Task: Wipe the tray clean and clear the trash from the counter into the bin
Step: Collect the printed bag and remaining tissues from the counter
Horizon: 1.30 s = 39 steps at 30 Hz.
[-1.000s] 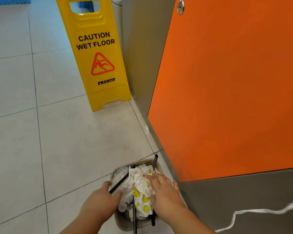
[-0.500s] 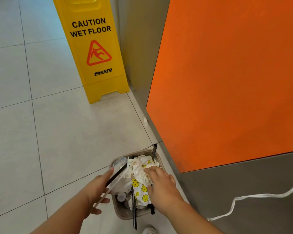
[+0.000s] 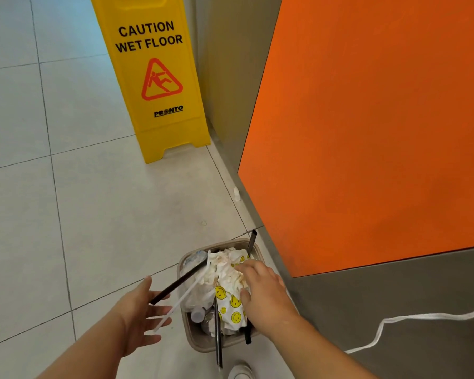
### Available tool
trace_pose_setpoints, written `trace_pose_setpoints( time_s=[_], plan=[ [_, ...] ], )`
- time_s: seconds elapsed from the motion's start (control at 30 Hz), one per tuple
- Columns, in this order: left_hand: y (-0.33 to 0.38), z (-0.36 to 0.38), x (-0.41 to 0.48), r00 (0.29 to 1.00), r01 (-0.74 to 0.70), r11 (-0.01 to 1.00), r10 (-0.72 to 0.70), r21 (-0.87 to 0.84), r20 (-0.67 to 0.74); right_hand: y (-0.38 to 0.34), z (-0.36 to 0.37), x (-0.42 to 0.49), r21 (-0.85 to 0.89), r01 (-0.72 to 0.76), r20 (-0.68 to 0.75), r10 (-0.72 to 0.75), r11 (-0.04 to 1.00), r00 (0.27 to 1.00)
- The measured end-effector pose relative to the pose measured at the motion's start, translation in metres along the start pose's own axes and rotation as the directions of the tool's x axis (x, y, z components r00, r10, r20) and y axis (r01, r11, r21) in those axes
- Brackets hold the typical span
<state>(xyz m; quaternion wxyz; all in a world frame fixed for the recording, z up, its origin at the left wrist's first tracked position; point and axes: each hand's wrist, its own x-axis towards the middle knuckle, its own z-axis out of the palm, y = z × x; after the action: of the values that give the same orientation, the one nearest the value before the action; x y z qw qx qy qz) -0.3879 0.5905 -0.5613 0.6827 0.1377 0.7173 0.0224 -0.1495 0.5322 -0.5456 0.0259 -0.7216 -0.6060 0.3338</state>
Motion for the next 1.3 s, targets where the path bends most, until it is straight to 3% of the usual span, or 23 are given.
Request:
trace_pose_setpoints(
  time_s=[0.17,0.37,0.63,0.9,1.07,1.13,1.2,1.3],
  plan=[
    [-0.001,-0.007,0.0,0.998,-0.023,0.999,0.024,0.027,-0.05,-0.004,-0.009,0.0,-0.003,-0.001,-0.009,0.001,1.0,1.0],
    [0.01,-0.014,-0.043,0.971,-0.132,0.98,0.158,0.151,-0.178,-0.021,-0.041,-0.016,-0.011,0.012,-0.028,-0.012,1.0,1.0],
    [0.042,-0.021,-0.152,0.824,-0.329,0.847,0.473,0.417,-0.312,-0.077,-0.142,-0.083,0.071,0.058,-0.131,-0.049,0.996,0.99],
    [0.069,-0.047,-0.313,0.697,-0.492,0.632,0.698,0.599,-0.163,-0.137,-0.269,-0.222,0.235,0.206,-0.352,-0.114,0.95,0.929],
    [0.091,-0.055,-0.398,0.576,-0.653,0.555,0.806,0.515,-0.138,-0.159,-0.354,-0.307,0.216,0.285,-0.568,-0.117,0.934,0.814],
    [0.102,-0.038,-0.433,0.497,-0.745,0.495,0.859,0.448,-0.123,-0.159,-0.383,-0.334,0.199,0.323,-0.677,-0.109,0.925,0.728],
    [0.113,-0.007,-0.471,0.413,-0.845,0.408,0.909,0.345,-0.062,-0.153,-0.41,-0.356,0.186,0.334,-0.767,-0.076,0.924,0.637],
    [0.121,0.058,-0.525,0.234,-0.935,0.191,0.965,0.301,0.117,-0.131,-0.443,-0.382,0.194,0.276,-0.794,-0.014,0.941,0.608]
  ],
)
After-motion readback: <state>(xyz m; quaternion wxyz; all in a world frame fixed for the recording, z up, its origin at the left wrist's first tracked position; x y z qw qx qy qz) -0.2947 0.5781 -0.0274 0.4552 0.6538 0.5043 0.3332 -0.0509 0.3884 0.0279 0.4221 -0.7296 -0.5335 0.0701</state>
